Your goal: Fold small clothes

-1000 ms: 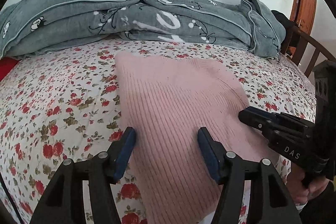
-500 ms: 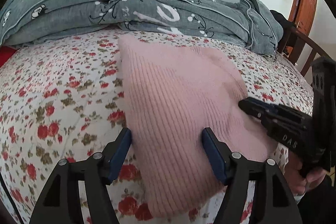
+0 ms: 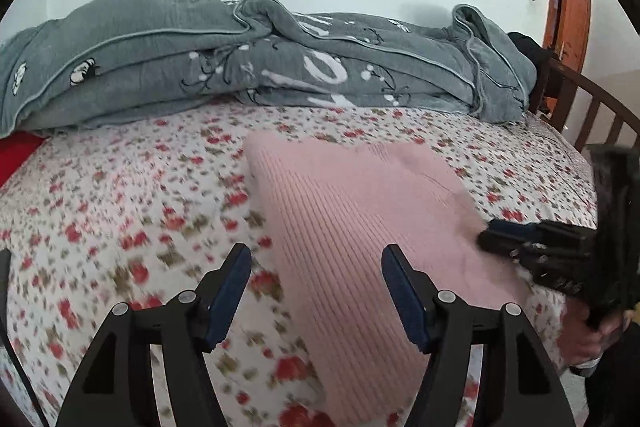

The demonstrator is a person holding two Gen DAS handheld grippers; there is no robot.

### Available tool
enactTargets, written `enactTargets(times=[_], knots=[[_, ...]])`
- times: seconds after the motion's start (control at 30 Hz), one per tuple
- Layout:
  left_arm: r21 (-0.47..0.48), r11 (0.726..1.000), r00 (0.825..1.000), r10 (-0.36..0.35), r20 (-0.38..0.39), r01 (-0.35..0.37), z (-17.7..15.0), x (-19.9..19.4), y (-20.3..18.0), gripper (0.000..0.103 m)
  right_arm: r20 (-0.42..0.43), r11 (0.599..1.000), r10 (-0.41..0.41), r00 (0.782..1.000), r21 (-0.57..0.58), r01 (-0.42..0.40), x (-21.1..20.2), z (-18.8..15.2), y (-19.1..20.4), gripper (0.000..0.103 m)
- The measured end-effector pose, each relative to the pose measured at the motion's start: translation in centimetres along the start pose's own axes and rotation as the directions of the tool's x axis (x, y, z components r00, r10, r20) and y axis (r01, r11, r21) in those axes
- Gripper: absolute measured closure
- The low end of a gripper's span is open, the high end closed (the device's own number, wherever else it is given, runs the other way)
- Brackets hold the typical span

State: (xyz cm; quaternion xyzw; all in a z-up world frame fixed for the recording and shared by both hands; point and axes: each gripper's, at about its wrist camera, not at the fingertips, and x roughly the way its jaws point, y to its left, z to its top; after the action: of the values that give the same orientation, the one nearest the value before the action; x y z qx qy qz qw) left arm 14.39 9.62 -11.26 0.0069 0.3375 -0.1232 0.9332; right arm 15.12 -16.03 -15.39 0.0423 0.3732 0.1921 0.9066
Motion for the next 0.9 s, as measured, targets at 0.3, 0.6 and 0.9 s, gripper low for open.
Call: enactTargets(times=[0.3, 0.6, 0.9], knots=[[-0.044, 0.987, 0.987, -0.154, -0.042, 0.152, 6.1, 5.8, 2.1, 0.039, 0.091, 1.000, -0.003, 0.996, 0.022, 0.001, 2.1, 6.5, 0.1, 0.075], [-0.011, 0.980, 0.972, -0.198, -0.129, 0.198, 6.2, 13.1, 2.2, 0.039, 0.003, 0.997, -0.036, 0.999, 0.073, 0.036, 9.2, 5.6, -2.1, 0.079], [-0.026, 0.979, 0.970, -0.203, -0.135, 0.202, 5.7, 14.4, 2.3, 0.039, -0.001, 0.994, -0.007, 1.000, 0.109, 0.007, 9.8, 5.6, -3.4, 0.079]])
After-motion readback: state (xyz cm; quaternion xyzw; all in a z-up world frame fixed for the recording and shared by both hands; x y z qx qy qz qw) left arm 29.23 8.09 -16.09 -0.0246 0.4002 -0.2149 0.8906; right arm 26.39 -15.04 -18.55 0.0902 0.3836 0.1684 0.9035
